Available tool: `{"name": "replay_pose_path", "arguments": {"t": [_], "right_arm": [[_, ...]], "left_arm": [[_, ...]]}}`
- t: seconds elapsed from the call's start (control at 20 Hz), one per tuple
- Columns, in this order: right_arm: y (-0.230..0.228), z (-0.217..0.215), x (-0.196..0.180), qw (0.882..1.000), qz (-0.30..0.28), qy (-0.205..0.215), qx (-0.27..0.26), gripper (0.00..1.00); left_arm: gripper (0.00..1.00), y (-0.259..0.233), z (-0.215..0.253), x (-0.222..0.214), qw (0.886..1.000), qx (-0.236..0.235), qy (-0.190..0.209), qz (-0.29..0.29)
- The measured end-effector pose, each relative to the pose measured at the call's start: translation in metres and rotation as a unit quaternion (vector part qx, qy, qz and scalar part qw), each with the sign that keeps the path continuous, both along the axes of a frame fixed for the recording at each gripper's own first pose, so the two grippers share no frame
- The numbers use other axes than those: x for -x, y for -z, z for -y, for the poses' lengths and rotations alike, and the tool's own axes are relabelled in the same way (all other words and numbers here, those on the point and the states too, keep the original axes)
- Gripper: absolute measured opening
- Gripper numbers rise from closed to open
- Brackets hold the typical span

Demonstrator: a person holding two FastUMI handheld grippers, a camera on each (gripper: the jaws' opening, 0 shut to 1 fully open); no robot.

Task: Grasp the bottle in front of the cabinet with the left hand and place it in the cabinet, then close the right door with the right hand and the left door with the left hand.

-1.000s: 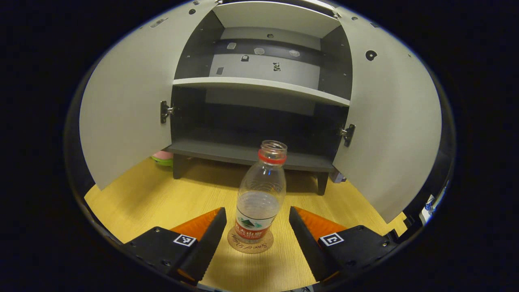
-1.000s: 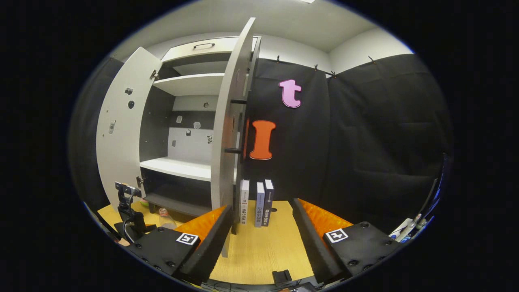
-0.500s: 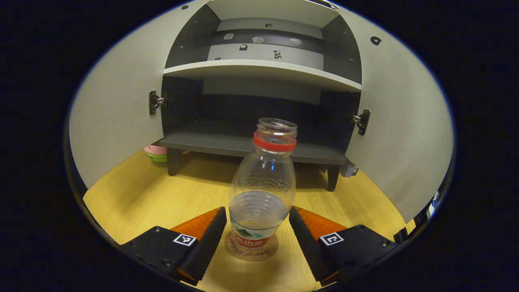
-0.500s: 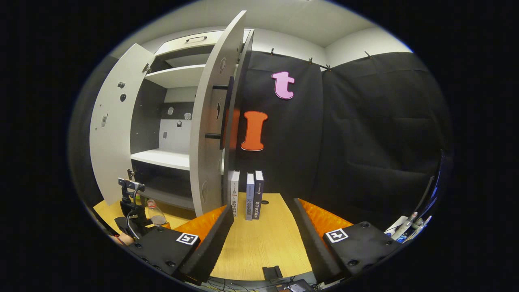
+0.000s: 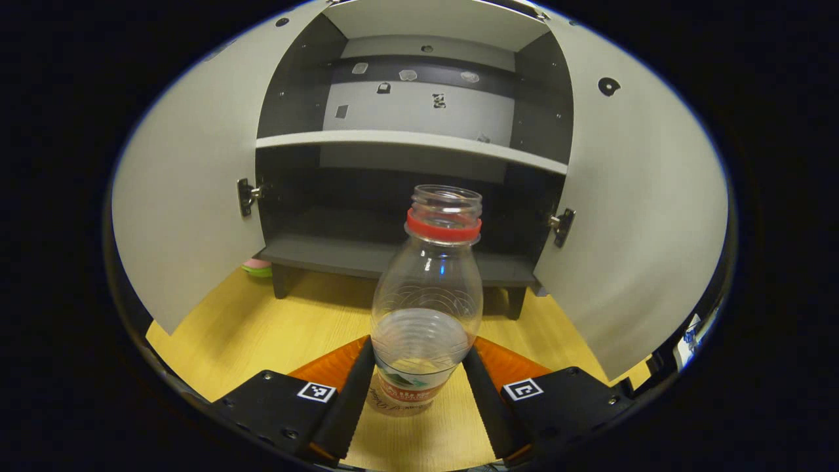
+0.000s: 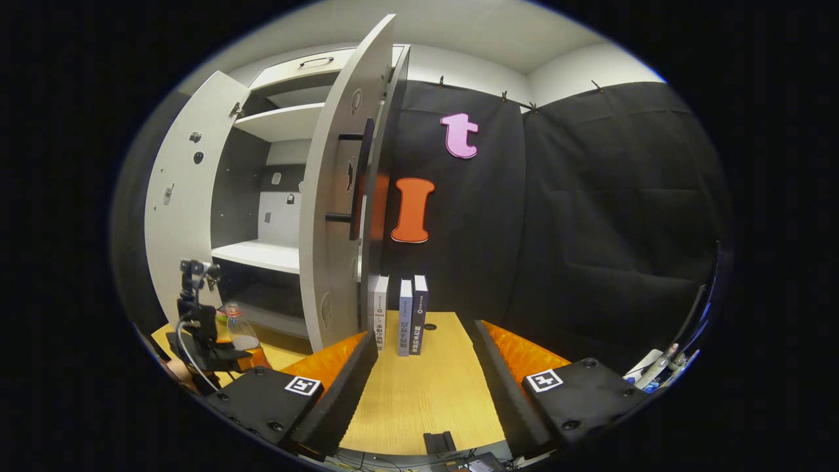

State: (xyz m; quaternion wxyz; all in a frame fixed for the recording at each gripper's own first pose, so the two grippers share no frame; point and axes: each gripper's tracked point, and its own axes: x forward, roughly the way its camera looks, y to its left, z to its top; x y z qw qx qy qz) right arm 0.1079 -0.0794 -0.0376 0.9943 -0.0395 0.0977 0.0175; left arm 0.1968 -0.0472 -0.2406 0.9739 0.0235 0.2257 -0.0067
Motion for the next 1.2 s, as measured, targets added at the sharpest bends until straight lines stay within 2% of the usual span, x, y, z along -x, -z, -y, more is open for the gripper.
{"name": "replay_pose_path", "arguments": {"t": [0.15, 0.3, 0.5, 0.6, 0.65, 0.7, 0.9, 1.2], "right_arm": [[-0.009, -0.002, 0.0, 1.0, 0.004, -0.007, -0.003, 0.98], [-0.016, 0.0, 0.0, 1.0, 0.009, -0.01, -0.003, 0.97], [-0.017, 0.005, -0.001, 1.0, 0.008, -0.011, -0.011, 0.97], [-0.023, 0.008, -0.002, 1.0, 0.013, -0.011, -0.01, 0.98], [-0.024, 0.009, -0.001, 1.0, 0.015, -0.011, -0.009, 0.93], [-0.025, 0.011, 0.0, 1.0, 0.017, -0.011, -0.007, 0.98], [-0.027, 0.013, -0.001, 1.0, 0.021, -0.01, -0.01, 0.97], [-0.033, 0.027, -0.006, 0.999, 0.031, -0.004, -0.016, 0.97]], "left_arm": [[0.78, -0.058, 0.002, 0.002, 1.0, -0.013, 0.009, 0.018], [0.78, -0.111, 0.006, -0.001, 0.999, 0.002, 0.008, 0.036], [0.78, -0.163, 0.023, -0.022, 0.997, 0.007, 0.039, 0.061], [0.78, -0.178, 0.029, -0.037, 0.996, -0.007, 0.052, 0.067], [0.78, -0.182, 0.034, -0.043, 0.996, -0.009, 0.058, 0.066], [0.78, -0.188, 0.038, -0.05, 0.996, -0.009, 0.061, 0.066], [0.78, -0.216, 0.061, -0.086, 0.993, -0.017, 0.078, 0.088], [0.78, -0.237, 0.082, -0.144, 0.993, 0.004, 0.079, 0.09]]}}
